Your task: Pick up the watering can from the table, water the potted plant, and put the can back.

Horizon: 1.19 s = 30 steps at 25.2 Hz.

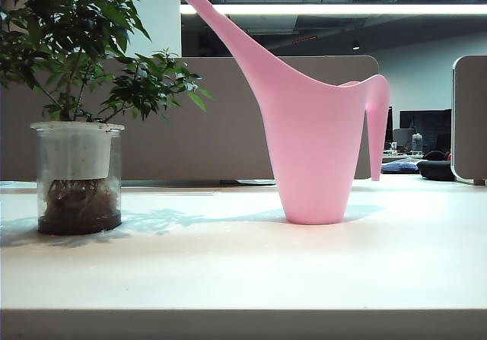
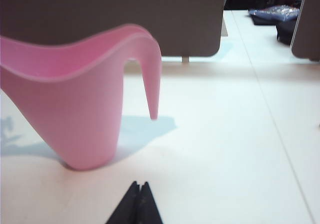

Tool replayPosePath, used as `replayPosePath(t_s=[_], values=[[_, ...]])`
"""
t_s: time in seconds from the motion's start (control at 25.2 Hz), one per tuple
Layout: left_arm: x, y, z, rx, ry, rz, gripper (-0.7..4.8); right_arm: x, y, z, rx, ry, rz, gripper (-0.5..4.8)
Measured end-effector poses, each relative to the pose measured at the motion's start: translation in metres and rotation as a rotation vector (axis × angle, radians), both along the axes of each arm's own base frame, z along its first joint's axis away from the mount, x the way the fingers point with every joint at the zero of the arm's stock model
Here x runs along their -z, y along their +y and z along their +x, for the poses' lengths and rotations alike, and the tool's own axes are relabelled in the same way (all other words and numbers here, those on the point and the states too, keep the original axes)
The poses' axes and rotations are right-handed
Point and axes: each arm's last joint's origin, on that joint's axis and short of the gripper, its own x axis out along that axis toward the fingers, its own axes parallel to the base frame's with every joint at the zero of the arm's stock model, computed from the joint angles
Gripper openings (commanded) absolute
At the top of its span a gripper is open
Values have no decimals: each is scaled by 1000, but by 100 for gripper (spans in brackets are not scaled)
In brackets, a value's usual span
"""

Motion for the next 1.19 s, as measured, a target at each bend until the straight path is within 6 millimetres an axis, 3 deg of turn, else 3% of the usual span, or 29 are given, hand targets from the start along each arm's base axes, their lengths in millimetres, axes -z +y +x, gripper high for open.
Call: replayPosePath(t_s=[0.24, 0.52, 0.79, 1.07, 1.19], values=[[18, 0, 0, -7, -68, -18, -3, 29, -1, 1, 21, -45, -1, -9], [21, 2, -5, -10, -118, -31, -5, 40, -2, -8, 20, -96, -4, -9], [45, 6, -10, -95, -129, -26, -5, 49, -3, -15, 15, -100, -102, -8], [49, 7, -12, -102, -109, 18, -5, 83, -2, -8, 7, 2, -138, -8], [46, 7, -12, -103, -140, 18, -5, 82, -2, -8, 8, -12, -137, -8]])
